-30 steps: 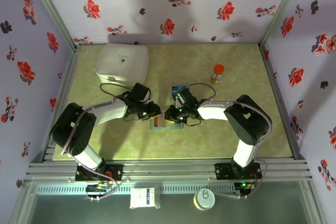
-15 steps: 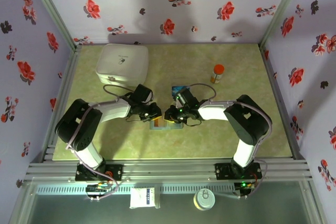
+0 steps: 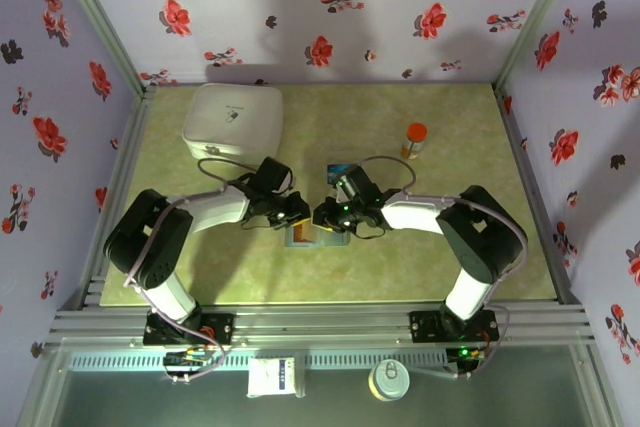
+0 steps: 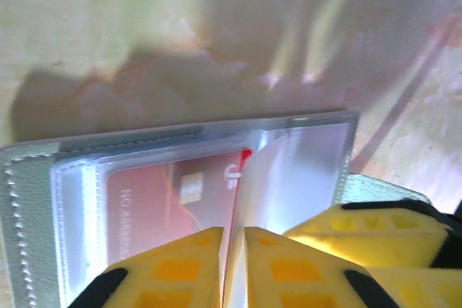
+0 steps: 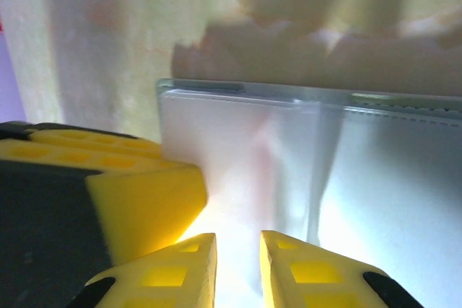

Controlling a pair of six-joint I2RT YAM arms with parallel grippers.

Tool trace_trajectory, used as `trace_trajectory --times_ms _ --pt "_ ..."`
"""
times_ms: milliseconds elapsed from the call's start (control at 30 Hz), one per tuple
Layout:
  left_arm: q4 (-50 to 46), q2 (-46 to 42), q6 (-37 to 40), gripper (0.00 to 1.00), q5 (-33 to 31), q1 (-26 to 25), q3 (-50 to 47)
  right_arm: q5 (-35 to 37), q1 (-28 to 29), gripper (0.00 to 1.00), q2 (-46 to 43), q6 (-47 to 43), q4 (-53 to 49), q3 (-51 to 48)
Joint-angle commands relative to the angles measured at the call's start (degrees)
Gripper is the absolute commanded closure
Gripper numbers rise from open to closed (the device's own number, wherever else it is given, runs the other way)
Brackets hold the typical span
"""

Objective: Take the credit cards out of the card holder

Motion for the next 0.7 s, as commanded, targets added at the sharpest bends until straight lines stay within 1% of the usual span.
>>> trace_trajectory --times_ms 0,167,400,533,667 --pt "-1.33 -1.97 -0.48 0.84 0.85 -1.04 2.2 2.58 -0.71 0.76 -4.06 -1.81 -4.86 0.49" --pt "-1.75 -0.58 -0.42 0.84 0.86 -2.3 4.21 5.43 -2.04 0.75 -8.0 -3.48 -9.2 0.25" --pt "-1.37 3.39 -1.04 0.83 1.16 -4.77 7.38 10.05 -4.97 0.74 -15.89 -6.36 -15.72 -1.28" --pt "-1.07 6.37 -1.06 0.79 1.5 -6.31 9.91 11.08 -6.7 0.73 -19.31 -7.38 -17.97 -2.37" --pt "-0.04 9.5 -1.4 0.72 2.25 -7.24 11.85 11.36 -7.72 0.71 -21.53 -7.78 -19.33 -3.42"
